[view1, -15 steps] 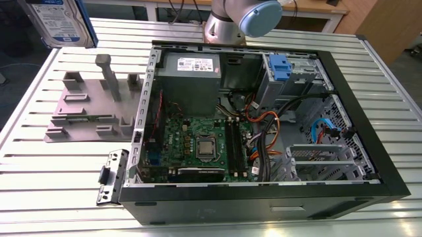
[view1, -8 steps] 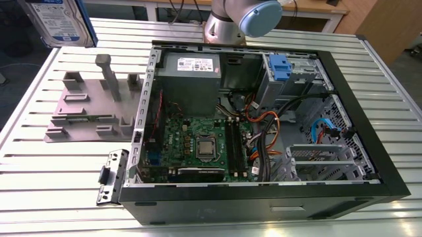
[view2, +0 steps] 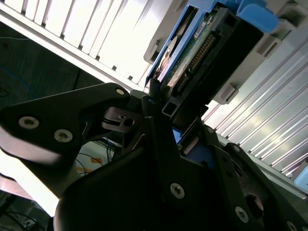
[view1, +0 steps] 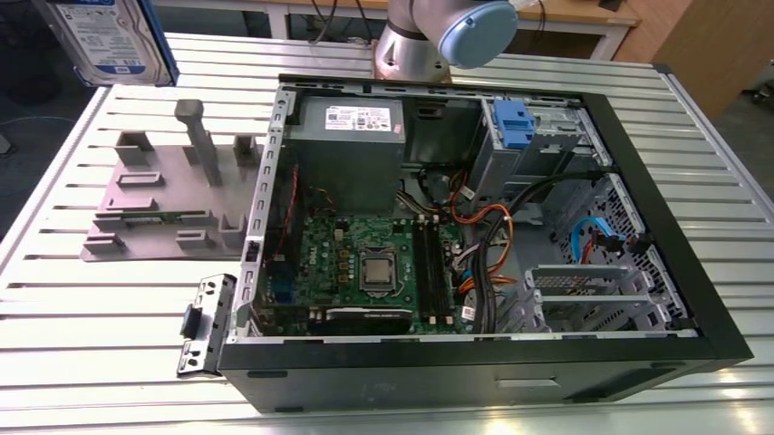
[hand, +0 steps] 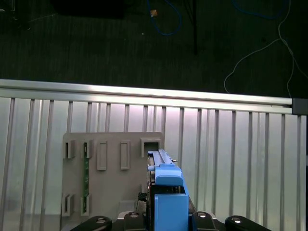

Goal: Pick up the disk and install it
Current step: 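Pick up the disk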

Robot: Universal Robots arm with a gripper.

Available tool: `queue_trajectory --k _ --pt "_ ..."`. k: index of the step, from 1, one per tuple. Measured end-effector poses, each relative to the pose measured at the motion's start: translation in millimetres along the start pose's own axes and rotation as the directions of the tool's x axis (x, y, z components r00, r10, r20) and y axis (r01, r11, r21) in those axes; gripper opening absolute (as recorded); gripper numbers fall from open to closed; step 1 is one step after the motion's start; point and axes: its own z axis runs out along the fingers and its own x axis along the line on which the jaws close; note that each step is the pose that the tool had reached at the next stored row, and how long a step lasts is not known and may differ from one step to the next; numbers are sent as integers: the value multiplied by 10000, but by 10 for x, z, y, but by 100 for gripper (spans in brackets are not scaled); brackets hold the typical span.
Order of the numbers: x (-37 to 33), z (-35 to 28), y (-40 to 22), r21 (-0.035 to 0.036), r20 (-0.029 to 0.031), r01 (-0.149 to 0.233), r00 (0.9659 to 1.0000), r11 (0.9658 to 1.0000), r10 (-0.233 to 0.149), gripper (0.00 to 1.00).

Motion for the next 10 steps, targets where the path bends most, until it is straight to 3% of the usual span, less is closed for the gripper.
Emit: queue_trajectory --k 10 --pt "-2 -21 1 0 0 0 10000 10000 0 36"
